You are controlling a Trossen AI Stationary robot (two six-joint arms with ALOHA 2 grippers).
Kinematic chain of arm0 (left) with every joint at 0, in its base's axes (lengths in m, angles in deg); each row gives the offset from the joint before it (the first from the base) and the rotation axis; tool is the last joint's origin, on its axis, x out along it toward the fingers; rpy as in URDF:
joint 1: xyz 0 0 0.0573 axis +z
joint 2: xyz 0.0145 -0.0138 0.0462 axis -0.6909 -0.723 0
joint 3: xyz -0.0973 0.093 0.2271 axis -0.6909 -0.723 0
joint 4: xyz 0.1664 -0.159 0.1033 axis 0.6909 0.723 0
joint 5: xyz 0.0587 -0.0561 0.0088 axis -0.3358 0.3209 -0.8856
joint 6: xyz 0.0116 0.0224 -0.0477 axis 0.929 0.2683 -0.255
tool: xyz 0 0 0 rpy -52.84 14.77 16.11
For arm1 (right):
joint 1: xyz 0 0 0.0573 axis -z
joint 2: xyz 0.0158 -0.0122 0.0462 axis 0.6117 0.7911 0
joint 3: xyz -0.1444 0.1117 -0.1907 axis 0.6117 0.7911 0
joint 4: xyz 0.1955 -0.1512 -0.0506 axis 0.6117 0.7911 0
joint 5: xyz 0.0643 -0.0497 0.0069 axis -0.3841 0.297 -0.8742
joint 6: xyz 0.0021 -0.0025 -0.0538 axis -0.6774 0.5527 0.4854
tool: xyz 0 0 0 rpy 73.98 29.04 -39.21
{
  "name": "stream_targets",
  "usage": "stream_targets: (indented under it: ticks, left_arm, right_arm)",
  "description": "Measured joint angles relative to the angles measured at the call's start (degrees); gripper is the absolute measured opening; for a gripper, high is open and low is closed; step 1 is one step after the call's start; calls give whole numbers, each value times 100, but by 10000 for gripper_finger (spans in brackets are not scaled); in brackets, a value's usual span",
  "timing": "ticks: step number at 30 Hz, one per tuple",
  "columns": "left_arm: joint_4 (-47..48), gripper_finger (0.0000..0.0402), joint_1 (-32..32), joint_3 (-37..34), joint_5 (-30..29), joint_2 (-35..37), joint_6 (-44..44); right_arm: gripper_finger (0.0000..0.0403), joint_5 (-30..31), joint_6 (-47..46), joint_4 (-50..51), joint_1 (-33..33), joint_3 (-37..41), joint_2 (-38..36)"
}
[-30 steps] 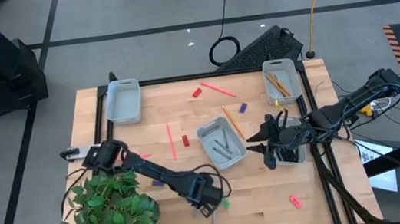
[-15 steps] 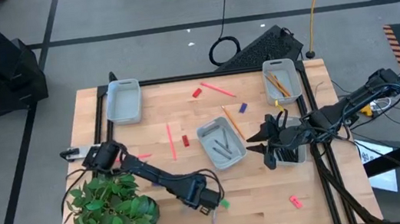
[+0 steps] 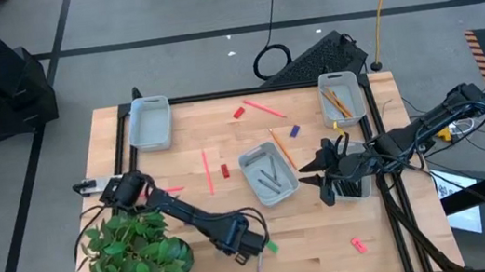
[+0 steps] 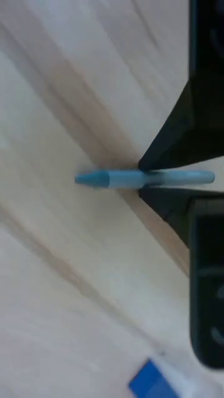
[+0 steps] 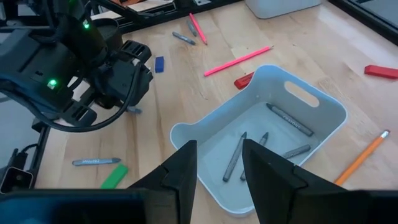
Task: Sort crayons/erasers/pens/pencils in bins
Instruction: Put the gray crayon into the bottom left gray bin
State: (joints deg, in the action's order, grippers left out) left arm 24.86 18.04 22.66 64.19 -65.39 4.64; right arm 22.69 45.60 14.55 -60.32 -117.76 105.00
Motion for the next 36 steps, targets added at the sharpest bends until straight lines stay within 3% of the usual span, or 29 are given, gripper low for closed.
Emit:
stream_targets:
  ticks: [5,14,22,30,36]
  left_arm:
    - [70,12,99,-3,-151,0,279]
    - [170,33,431,-17,-204,97,1056]
    - [202,34,840,-15,-438,877,1571]
    - [-1229,35,1369,-9,-1135,1710,2837]
    - [-2595,35,1903,4,-1327,1843,3824]
  right_arm:
    - [123,6,117,0,0,0,0]
    - [123,541,764,43,2,0,-122]
    - [123,606,1244,183,2,0,-295]
    - [123,610,1746,177,2,2,-284]
    - [123,595,1786,175,2,2,-284]
